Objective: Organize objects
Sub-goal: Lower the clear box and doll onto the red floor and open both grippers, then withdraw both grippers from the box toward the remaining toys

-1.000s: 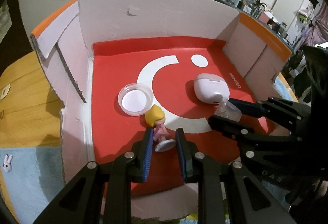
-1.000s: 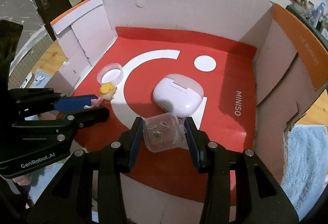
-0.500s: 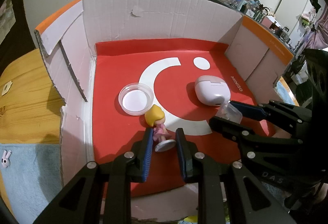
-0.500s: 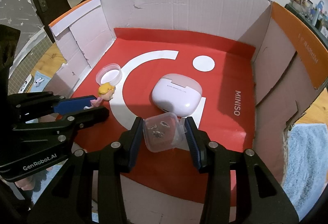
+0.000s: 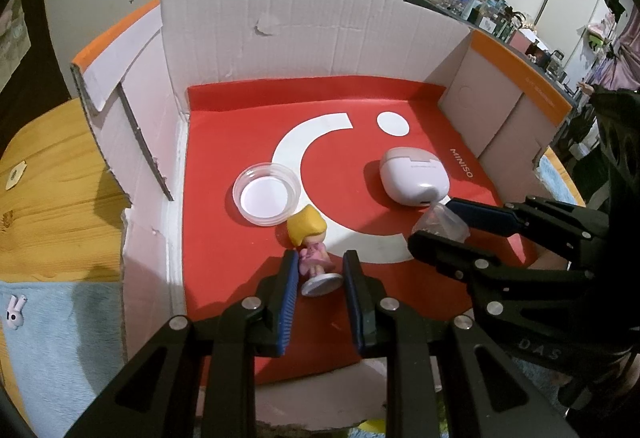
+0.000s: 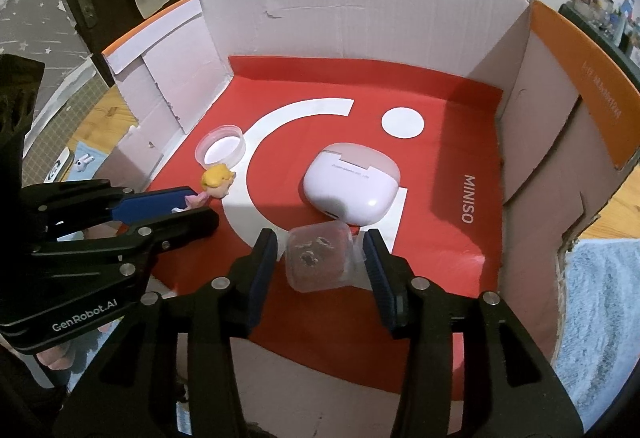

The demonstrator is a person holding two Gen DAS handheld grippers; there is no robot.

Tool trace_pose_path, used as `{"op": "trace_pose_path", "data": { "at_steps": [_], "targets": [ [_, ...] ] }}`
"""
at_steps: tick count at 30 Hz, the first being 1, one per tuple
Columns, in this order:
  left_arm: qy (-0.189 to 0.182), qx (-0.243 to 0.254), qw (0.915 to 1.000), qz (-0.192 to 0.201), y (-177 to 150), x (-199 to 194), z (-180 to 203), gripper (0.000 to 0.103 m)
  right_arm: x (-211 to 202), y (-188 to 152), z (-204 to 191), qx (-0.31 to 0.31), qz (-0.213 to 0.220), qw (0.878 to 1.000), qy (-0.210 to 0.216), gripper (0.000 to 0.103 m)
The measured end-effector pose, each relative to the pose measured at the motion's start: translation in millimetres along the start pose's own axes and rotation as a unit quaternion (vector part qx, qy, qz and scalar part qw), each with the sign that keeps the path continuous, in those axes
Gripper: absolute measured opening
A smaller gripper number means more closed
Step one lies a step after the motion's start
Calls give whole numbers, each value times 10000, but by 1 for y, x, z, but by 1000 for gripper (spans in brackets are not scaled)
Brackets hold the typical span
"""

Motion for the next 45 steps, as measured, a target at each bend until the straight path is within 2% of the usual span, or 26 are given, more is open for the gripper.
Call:
{"op": "trace_pose_path", "data": {
  "at_steps": [3,6,9,14,18,22,29,32,36,41,45],
  "targets": [
    [16,-5,10000,8,0,0,-1,23,-2,-1,0,-7,0,10000,-2,44],
    [39,-10,10000,27,1,-1,-2,29,-2,-1,0,-5,-2,10000,3,45],
    [50,-8,10000,52,1,-3,-3,31,-4,-1,-2,-19,5,10000,22,52],
    [54,-12,10000,57,0,-4,-4,31,-7,-2,-3,-28,23,10000,24,52],
    [84,-14,9999,73,-1,-6,-5,38,-9,-1,-2,-22,37,10000,37,52],
    [89,-26,9999,93,-1,-8,-6,41,-10,-1,-4,-32,62,10000,35,61],
    [118,-10,9998,172,-4,-15,-4,44,-17,-1,-5,-43,140,9999,41,61],
    [116,-1,9997,228,-3,-18,-3,46,-21,-1,-6,-52,183,9998,45,67],
    [124,13,9994,322,-3,-25,-2,52,-26,-2,-8,-62,240,9997,37,68],
    [135,28,9992,379,-5,-32,0,52,-31,-5,-10,-47,289,9996,43,71],
    [194,4,9988,455,-7,-39,-2,64,-36,-7,-11,-48,338,9994,22,72]
  ]
}}
Point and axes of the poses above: each gripper's, at about its wrist camera, not at the fingertips, and x roughly the way its jaws point, z to its right, y to its top, the point moved 7 cm from there along x, roughly the way its jaws point, and after that the axes turned 1 degree about x, right-handed, at the moved point
